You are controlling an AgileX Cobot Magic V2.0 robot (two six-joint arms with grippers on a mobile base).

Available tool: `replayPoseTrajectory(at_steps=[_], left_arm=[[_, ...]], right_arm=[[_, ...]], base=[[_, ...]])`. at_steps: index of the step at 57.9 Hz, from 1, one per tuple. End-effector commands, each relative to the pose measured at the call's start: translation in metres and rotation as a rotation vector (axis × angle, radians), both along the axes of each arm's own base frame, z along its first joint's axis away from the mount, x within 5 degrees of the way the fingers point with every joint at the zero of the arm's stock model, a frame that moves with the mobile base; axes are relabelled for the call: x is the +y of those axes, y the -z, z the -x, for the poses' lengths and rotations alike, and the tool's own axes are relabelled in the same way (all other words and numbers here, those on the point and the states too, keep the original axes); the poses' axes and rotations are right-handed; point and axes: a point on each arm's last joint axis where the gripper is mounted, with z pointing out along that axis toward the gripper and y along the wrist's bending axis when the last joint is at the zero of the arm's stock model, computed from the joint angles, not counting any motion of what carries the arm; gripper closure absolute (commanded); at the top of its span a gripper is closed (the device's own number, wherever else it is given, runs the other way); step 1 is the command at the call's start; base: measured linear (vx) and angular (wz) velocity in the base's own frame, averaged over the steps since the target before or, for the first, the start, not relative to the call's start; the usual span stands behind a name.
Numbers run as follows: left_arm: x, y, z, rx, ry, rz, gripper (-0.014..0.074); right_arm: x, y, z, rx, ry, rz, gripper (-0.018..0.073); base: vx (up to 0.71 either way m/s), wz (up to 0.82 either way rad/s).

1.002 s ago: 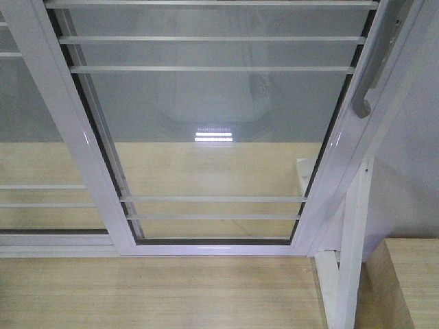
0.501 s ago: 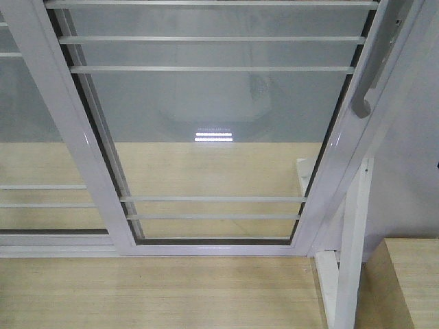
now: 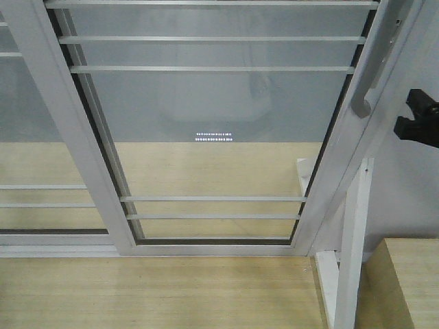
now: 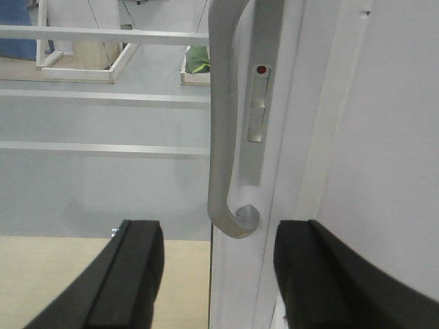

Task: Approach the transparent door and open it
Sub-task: 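Open the right gripper and close it around the silver door handle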

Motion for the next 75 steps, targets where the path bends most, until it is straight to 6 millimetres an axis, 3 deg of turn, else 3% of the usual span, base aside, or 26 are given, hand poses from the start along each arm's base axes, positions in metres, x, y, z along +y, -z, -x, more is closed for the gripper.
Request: replayPoseTrajectory(at_steps=[1, 18, 36, 61, 75], left_arm=[[-0.001, -0.018, -0.001, -0.101, 0.007, 0.019, 0.0216], [-0.001, -0.018, -0.001, -0.101, 0.007, 0.018, 0.0216], [-0.001, -0.018, -0.001, -0.101, 0.007, 0.018, 0.0216], [-0.001, -0.018, -0.001, -0.107, 0.007, 0.018, 0.0216], [-0.001, -0.018, -0.001, -0.107, 0.007, 0.018, 0.0216]], right_arm=[[0.004, -0.012, -0.019, -0.124, -0.02, 0.038, 0.0131], [0.006, -0.019, -0.088, -0.14, -0.015, 0.048, 0.0131], [0.001, -0.035, -0.145, -0.189, 0.005, 0.053, 0.0131], [-0.005, -0.031, -0.189, -0.191, 0.021, 0.057, 0.0131], [-0.004, -0.027, -0.195, -0.182, 0.019, 0.056, 0.0195]], base=[[0.0, 0.0], [0.0, 0.0], [0.0, 0.0], [0.0, 0.0], [0.0, 0.0]])
